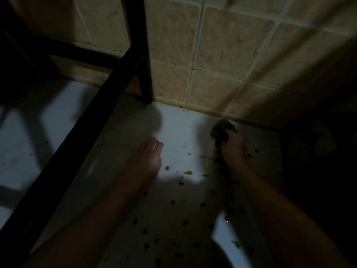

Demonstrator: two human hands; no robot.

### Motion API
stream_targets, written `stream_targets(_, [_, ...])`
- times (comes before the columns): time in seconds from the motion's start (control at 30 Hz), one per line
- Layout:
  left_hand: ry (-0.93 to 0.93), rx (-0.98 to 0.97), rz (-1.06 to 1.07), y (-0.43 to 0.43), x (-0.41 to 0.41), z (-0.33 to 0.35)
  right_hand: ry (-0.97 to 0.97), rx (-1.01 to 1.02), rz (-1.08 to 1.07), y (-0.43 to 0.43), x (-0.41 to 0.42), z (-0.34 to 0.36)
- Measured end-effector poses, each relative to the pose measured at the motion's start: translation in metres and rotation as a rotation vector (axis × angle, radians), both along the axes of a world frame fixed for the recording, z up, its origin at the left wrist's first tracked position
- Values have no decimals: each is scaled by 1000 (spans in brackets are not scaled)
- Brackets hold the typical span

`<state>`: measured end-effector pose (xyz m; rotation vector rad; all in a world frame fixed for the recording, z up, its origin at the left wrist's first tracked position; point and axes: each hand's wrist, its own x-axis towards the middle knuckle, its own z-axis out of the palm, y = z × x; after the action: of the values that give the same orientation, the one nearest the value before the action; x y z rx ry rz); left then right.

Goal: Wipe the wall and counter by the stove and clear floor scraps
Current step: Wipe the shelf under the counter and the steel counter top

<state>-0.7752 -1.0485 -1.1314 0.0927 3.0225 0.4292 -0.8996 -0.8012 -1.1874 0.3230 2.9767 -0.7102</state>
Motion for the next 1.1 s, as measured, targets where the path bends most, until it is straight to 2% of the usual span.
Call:
stream_targets(0.2, [32, -38, 74, -18, -6, -6, 69, 17, 223, -64, -14, 7])
stream_targets(0.37, [76, -10, 120, -15, -3, -12, 1, 49, 481, -131, -34, 16])
stream_targets(0.5, [71, 30, 153, -14, -5, -10, -21, 71, 571, -166, -34, 20])
stream_targets(0.73, [97, 18, 181, -25, -3, -8, -31, 76, 399, -129, -47, 18])
stream_targets(0.93, [123, 20, 145, -24, -2, -18, 49, 27, 244, -35, -24, 9])
stream_targets(1.1, [45, 85, 86, -1, -1, -16, -26, -35, 48, 47, 3, 15])
